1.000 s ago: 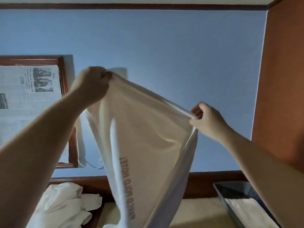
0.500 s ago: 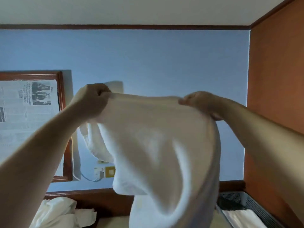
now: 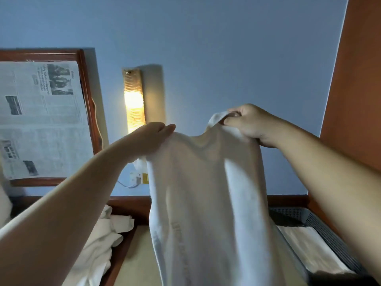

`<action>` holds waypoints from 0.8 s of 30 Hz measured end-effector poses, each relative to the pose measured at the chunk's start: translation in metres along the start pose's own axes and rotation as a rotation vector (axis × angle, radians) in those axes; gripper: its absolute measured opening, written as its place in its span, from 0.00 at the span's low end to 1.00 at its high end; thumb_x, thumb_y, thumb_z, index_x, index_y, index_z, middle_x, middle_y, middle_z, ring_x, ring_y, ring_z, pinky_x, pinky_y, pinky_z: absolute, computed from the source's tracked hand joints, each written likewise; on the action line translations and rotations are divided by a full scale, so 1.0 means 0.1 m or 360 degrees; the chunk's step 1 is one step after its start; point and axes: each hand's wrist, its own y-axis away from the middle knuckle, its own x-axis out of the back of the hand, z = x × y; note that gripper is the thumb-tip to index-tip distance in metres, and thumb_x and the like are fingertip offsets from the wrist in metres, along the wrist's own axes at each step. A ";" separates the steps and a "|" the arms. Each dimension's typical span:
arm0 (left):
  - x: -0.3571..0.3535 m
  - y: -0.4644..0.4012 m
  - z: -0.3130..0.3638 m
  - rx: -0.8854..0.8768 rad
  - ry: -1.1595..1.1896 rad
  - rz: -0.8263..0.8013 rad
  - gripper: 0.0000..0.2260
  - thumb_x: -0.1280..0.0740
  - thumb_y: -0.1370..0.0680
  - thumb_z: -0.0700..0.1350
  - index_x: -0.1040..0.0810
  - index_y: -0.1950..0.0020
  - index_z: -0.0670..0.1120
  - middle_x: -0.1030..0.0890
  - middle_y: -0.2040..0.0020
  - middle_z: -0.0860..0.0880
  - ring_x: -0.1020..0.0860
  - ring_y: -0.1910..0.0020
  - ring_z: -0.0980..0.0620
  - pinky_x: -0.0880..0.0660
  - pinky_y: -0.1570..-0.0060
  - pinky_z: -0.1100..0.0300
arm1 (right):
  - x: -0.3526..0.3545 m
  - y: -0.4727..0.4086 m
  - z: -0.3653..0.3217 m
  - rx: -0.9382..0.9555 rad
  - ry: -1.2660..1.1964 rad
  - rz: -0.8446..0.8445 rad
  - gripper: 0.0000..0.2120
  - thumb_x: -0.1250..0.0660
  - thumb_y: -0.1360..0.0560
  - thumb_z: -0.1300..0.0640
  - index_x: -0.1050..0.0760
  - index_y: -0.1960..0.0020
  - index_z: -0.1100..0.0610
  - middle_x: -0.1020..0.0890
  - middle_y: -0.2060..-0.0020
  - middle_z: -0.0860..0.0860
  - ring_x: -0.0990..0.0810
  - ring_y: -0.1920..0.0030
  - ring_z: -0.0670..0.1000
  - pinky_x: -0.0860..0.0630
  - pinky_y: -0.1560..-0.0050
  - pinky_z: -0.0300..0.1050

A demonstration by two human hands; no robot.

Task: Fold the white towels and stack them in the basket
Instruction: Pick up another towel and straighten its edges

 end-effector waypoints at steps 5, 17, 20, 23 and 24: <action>-0.14 0.32 0.14 -0.0110 0.0057 -0.0143 0.30 0.34 0.36 0.79 0.15 0.53 0.56 0.19 0.61 0.59 0.21 0.62 0.62 0.29 0.62 0.60 | -0.25 0.06 0.09 -0.0026 0.0111 -0.0121 0.18 0.28 0.24 0.45 0.20 0.52 0.61 0.19 0.63 0.51 0.22 0.62 0.48 0.29 0.58 0.46; -0.58 0.39 -0.06 -0.0219 0.0000 0.0130 0.05 0.33 0.18 0.54 0.19 0.54 0.59 0.22 0.67 0.55 0.24 0.64 0.53 0.28 0.63 0.56 | -0.82 0.09 0.26 -0.0047 0.0290 -0.0157 0.13 0.27 0.21 0.48 0.19 0.58 0.56 0.17 0.62 0.55 0.23 0.63 0.49 0.28 0.61 0.44; -0.50 0.37 -0.19 -0.0230 -0.0331 0.0171 0.06 0.37 0.17 0.55 0.20 0.48 0.59 0.22 0.62 0.55 0.24 0.60 0.49 0.30 0.61 0.53 | -0.90 0.12 0.42 0.0007 0.0530 -0.0075 0.04 0.31 0.20 0.53 0.19 0.54 0.48 0.17 0.61 0.48 0.21 0.63 0.46 0.28 0.62 0.43; -0.38 0.34 -0.37 -0.0291 -0.0550 0.0274 0.06 0.35 0.18 0.57 0.26 0.52 0.58 0.25 0.63 0.52 0.28 0.60 0.45 0.36 0.62 0.55 | -1.04 0.18 0.65 0.0001 0.0620 0.0106 0.04 0.32 0.21 0.56 0.22 0.51 0.47 0.18 0.57 0.44 0.20 0.58 0.45 0.26 0.62 0.42; -0.33 0.34 -0.45 -0.0290 -0.0586 0.0311 0.07 0.35 0.19 0.56 0.29 0.54 0.57 0.27 0.64 0.52 0.28 0.61 0.44 0.38 0.64 0.55 | -1.08 0.22 0.77 0.0002 0.0606 0.0180 0.04 0.31 0.22 0.57 0.23 0.51 0.48 0.19 0.56 0.45 0.20 0.57 0.46 0.26 0.62 0.41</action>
